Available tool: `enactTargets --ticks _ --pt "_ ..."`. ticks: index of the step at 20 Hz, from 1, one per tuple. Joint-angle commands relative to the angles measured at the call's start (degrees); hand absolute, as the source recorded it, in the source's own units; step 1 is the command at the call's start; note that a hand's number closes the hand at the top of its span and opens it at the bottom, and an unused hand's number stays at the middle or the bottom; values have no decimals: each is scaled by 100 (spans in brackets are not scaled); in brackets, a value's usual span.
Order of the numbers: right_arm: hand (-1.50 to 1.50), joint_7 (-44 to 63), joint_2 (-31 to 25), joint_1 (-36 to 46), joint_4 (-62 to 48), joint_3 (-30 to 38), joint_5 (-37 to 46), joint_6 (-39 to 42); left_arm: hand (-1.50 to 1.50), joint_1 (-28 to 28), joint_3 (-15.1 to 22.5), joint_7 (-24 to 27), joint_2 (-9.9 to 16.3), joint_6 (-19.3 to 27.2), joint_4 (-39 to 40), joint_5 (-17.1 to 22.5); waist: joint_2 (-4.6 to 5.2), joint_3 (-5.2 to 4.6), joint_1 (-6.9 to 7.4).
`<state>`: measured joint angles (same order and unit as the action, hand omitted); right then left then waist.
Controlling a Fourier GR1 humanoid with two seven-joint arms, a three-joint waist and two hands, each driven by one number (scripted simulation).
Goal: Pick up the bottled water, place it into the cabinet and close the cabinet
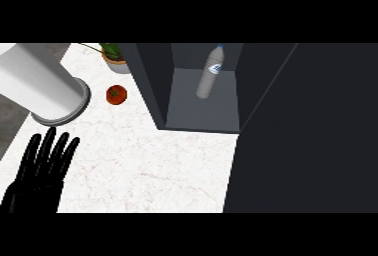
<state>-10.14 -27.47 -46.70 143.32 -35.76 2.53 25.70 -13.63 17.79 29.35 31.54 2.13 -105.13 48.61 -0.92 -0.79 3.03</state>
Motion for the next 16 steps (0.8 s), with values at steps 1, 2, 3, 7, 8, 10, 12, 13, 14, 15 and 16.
enactTargets --ticks 1,2,3,7,8,10,12,13,14,15,16 --pt "150 734 192 143 688 -1253 555 17 -150 -258 -324 54 274 -280 -107 196 33 -8 63" --pt "150 669 248 166 556 -1352 444 2 -150 -266 -363 19 330 -304 -79 213 38 -12 87" --pt "150 697 382 221 528 -1419 295 -93 -150 -400 -342 38 319 -449 -99 316 74 -6 154" --pt "150 722 444 479 432 -1516 78 -66 -150 -407 -485 -68 581 -756 -182 441 121 -3 302" --pt "150 735 483 581 274 -1510 50 -68 -150 -449 -558 -8 610 -832 -163 461 135 -3 385" --pt "150 911 392 701 370 -1461 7 -25 -150 -467 -635 -142 717 -862 -255 595 161 0 435" --pt "150 1040 424 827 278 -1403 -35 -72 -150 -506 -639 -45 744 -965 -239 491 186 -11 519" --pt "150 1048 431 895 248 -1352 -63 -77 -150 -560 -761 -70 851 -1062 -243 590 186 -13 598" --pt "150 1155 436 1030 156 -1324 -35 -72 -150 -554 -683 -68 797 -1075 -256 571 209 -11 583" --pt "150 1204 441 1032 198 -1290 -100 -102 -150 -582 -767 -56 853 -1164 -206 629 218 -20 614" --pt "150 1168 456 1104 162 -1275 -192 -68 -150 -621 -670 -33 827 -1239 -233 576 236 -25 694"
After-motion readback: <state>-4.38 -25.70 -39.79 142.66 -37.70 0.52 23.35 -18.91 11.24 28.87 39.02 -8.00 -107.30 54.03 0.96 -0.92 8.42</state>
